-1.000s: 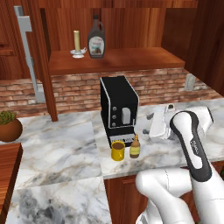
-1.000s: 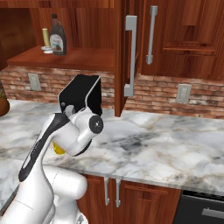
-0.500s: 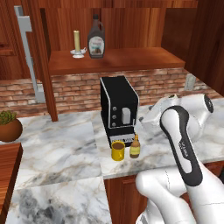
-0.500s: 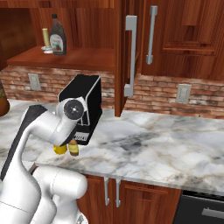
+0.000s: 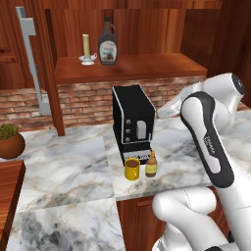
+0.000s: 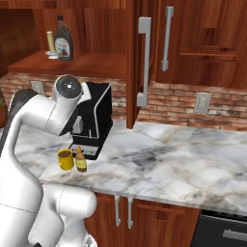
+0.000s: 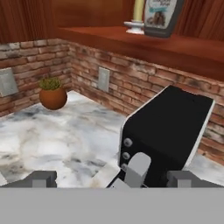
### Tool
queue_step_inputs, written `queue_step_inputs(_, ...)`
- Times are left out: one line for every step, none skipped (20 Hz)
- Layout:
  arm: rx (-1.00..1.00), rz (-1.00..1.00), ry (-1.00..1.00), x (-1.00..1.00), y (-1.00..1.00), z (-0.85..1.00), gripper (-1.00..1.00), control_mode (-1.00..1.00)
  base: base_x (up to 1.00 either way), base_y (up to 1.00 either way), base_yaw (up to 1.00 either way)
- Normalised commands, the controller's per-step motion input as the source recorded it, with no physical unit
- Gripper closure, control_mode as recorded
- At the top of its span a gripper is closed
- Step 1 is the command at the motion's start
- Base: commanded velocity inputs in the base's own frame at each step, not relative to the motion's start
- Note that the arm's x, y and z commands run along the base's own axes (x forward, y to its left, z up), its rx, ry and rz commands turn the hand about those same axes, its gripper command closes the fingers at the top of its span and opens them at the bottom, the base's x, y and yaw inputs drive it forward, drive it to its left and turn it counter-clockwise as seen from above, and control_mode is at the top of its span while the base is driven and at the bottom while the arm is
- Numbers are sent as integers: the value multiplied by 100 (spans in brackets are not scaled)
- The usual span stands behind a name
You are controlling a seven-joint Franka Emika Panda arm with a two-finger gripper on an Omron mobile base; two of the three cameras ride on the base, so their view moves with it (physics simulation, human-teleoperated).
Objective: Pick the syrup bottle and honey bottle from the cabinet and place them next to the mug.
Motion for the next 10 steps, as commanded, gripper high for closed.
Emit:
queue_step_inputs(0,-8,2,0,9,70,-100,-100,0,0,0)
queue_step_inputs(0,-10,0,0,24,61,-100,-100,0,0,0)
queue_step_inputs(0,-11,0,0,34,49,-100,-100,0,0,0)
queue_step_inputs(0,-11,-5,0,49,41,-100,-100,0,0,0)
queue_step_inputs(0,-13,-11,0,54,34,-100,-100,0,0,0)
queue_step_inputs(0,-14,-14,0,55,39,-100,-100,0,0,0)
queue_step_inputs(0,-15,-15,0,51,33,-100,-100,0,0,0)
queue_step_inputs(0,-14,-15,1,50,30,-100,-100,0,0,0)
queue_step_inputs(0,-16,-17,4,43,21,-100,-100,0,0,0)
queue_step_inputs(0,-17,-19,9,35,4,-100,-100,0,0,0)
